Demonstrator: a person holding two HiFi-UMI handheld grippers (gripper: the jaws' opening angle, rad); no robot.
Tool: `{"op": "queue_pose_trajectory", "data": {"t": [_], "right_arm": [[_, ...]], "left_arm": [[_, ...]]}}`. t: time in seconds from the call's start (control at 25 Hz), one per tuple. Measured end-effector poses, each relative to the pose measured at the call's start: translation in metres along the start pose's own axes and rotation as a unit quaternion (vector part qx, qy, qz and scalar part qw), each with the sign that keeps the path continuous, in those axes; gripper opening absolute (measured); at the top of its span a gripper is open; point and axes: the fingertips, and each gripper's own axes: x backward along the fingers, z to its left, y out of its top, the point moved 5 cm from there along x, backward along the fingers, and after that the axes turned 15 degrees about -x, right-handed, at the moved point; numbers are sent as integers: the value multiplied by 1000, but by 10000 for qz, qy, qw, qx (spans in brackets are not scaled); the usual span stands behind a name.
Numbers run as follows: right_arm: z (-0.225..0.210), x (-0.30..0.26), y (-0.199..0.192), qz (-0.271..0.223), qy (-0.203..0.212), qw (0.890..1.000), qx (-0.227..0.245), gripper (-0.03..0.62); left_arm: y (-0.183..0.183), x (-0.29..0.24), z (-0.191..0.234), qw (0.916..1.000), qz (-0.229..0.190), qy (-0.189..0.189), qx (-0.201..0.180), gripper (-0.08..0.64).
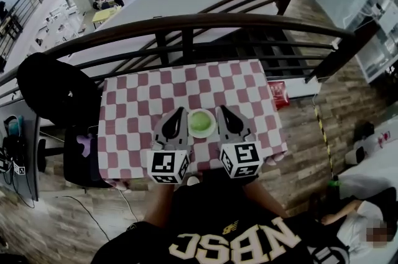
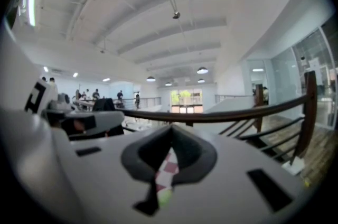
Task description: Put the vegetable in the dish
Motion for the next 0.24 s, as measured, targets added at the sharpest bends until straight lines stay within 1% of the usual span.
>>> {"op": "queue_pose_trajectory", "data": {"t": [0.12,0.24], "right_arm": [[-3,5,-1,-11,-96,9999,40,15],[-4,7,-5,14,-141,9999,42,15]], "left_arm": [[-3,0,-2,10000,4,-57,34,17],[-14,-2,-5,9997,141,-222,-24,17]]}}
